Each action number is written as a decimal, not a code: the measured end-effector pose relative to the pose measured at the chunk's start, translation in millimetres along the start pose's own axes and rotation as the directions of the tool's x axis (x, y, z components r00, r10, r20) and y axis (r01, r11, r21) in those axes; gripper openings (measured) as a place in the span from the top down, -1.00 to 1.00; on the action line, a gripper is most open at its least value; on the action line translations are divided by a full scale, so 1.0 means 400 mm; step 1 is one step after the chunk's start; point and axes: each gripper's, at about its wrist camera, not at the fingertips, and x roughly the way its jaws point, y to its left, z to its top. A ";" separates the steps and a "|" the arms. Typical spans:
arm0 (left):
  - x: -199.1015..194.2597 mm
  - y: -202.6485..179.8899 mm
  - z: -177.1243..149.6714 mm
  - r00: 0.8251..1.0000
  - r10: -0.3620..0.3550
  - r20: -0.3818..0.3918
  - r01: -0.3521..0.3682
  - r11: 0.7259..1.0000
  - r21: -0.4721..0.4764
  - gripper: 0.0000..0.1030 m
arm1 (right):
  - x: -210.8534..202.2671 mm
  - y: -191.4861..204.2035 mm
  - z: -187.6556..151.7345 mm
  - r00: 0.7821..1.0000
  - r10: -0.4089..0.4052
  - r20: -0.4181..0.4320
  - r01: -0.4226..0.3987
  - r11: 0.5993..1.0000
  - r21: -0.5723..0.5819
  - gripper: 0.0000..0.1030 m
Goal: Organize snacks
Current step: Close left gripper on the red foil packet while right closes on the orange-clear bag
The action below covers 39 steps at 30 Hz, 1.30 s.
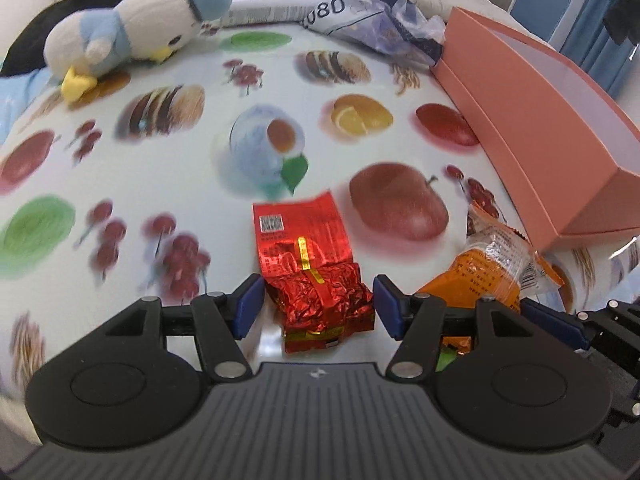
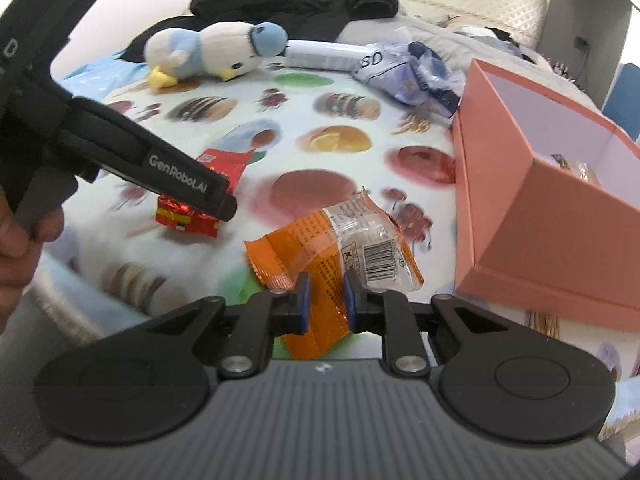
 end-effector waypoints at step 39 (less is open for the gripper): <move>0.008 -0.005 -0.054 0.995 0.096 0.041 -0.088 0.985 -0.151 -0.23 | 0.095 -0.093 -0.011 0.988 0.142 0.055 -0.150 0.970 0.194 -0.65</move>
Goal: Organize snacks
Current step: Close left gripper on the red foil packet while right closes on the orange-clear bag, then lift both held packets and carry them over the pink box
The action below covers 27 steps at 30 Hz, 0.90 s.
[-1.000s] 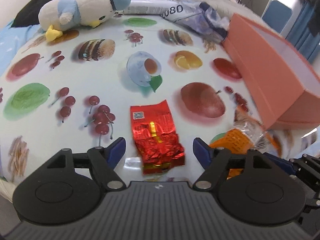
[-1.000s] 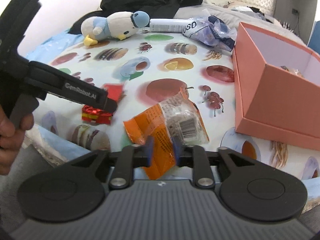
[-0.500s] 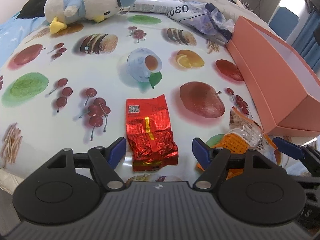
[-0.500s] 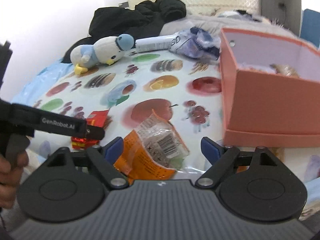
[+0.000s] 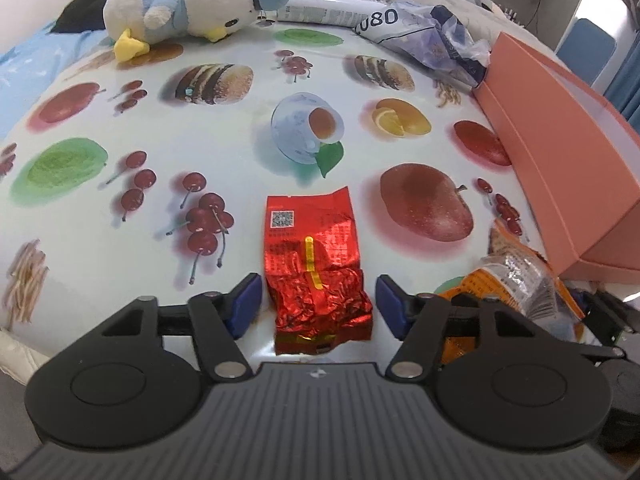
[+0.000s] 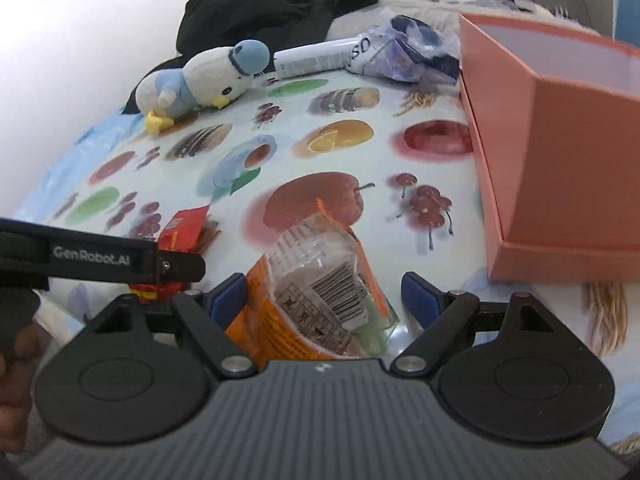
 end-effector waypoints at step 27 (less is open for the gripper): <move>-0.194 -0.076 0.092 0.992 -0.074 0.100 0.067 0.995 0.071 -0.09 | -0.152 -0.010 0.083 0.993 -0.083 0.082 0.082 0.997 0.011 -0.04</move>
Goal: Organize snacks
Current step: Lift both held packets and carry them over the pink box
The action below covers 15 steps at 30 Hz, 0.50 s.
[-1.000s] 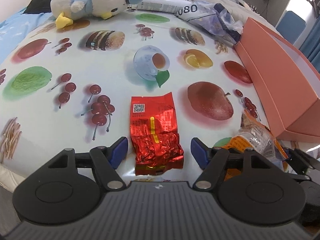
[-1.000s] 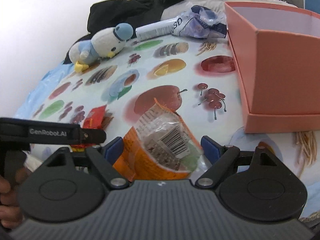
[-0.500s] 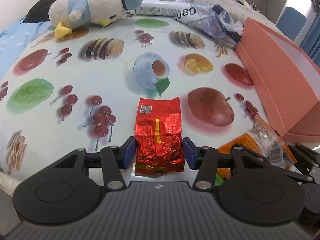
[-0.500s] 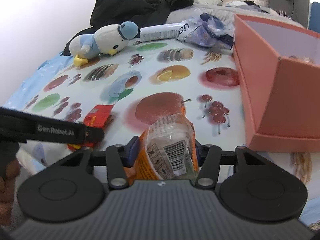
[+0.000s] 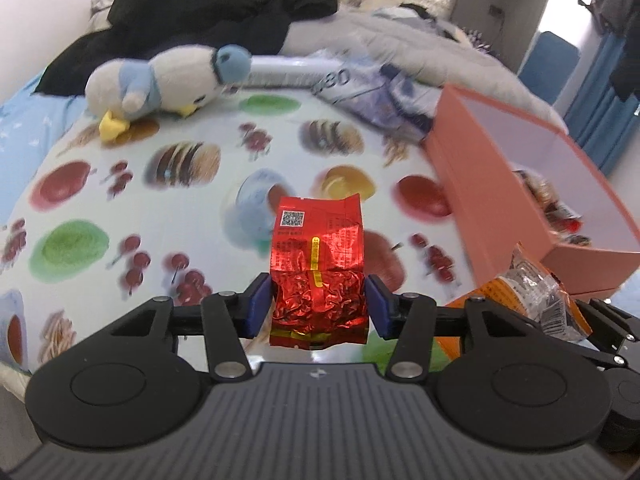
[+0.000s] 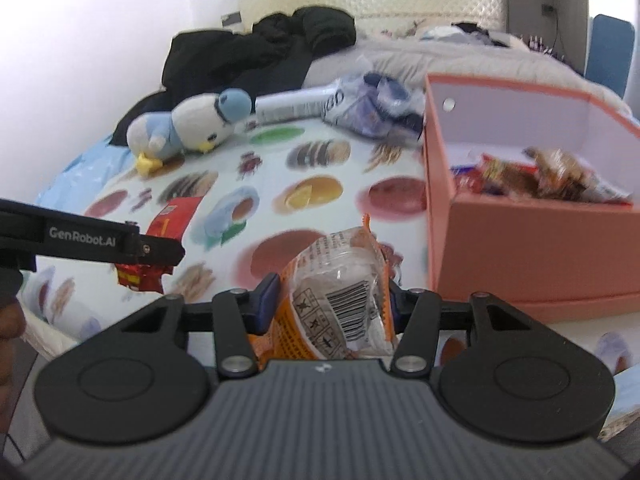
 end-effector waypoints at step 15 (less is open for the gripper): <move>-0.175 -0.151 0.042 0.986 -0.138 0.091 0.131 0.988 0.081 -0.09 | -0.202 -0.059 0.080 0.992 -0.082 0.101 0.076 0.995 0.061 -0.04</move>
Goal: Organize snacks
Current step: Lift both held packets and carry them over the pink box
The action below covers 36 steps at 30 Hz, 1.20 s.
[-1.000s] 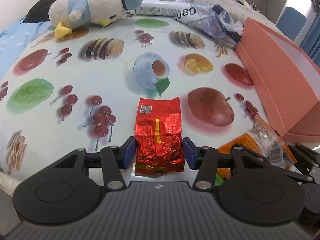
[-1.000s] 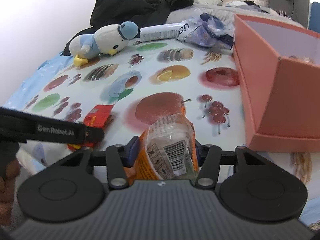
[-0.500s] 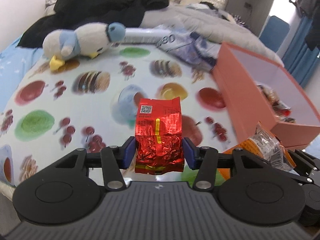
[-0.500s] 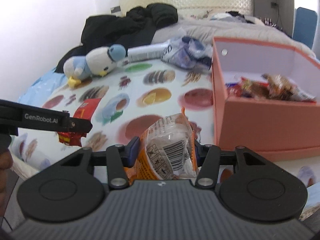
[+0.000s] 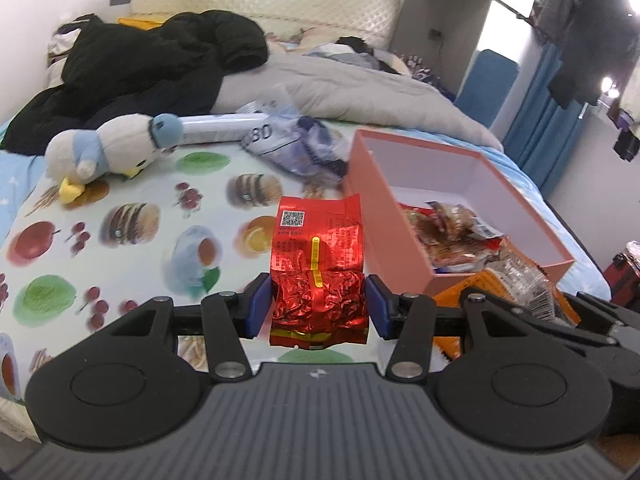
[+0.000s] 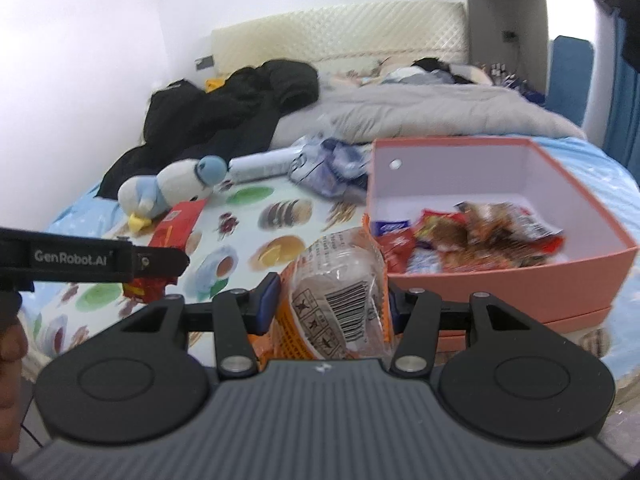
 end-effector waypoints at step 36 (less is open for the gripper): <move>0.342 -0.331 0.145 0.973 -0.206 -0.102 0.216 0.970 0.108 -0.10 | 0.003 -0.348 0.052 0.982 -0.189 0.006 0.185 0.966 0.179 -0.03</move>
